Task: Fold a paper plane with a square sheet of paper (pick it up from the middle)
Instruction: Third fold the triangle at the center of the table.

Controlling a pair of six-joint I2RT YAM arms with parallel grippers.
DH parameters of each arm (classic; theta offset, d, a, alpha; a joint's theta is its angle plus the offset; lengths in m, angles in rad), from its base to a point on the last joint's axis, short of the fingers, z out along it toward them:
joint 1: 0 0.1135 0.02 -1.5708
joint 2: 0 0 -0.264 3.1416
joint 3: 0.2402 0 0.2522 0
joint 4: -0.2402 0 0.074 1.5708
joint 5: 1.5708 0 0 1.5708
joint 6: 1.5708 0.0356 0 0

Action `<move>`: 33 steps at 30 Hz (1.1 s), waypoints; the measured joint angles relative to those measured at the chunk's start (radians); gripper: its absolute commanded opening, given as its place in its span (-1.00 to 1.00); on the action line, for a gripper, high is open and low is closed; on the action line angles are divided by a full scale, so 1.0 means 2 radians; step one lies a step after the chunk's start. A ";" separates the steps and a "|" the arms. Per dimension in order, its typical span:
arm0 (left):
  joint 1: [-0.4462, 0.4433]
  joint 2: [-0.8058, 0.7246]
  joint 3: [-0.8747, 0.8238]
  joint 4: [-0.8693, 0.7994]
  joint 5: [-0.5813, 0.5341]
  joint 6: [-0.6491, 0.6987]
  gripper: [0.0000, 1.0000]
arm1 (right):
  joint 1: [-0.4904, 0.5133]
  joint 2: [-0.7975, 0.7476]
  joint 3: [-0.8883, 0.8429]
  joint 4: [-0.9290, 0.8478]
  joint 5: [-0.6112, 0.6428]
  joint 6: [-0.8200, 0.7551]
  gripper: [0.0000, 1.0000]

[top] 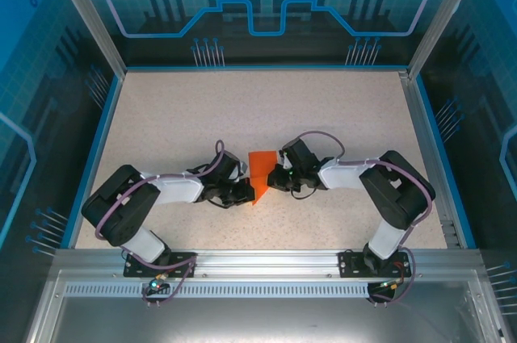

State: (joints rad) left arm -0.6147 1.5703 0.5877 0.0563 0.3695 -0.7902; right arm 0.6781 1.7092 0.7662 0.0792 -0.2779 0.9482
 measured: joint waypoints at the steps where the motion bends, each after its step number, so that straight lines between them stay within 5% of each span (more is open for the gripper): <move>1: 0.000 0.000 0.000 -0.001 -0.001 0.000 -1.00 | 0.005 -0.003 0.000 0.001 0.000 -0.005 -0.84; 14: -0.006 0.001 0.012 -0.023 -0.013 0.002 -1.00 | 0.038 0.025 0.011 0.005 0.006 -0.016 -0.86; 33: -0.007 0.008 0.028 -0.052 -0.018 0.002 -1.00 | -0.065 0.024 0.017 -0.011 0.002 -0.015 -0.86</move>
State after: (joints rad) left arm -0.6296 1.5860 0.6445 -0.0471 0.3332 -0.7853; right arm 0.5476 1.7580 0.7998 0.0566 -0.2733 0.9180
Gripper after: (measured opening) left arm 0.046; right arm 0.069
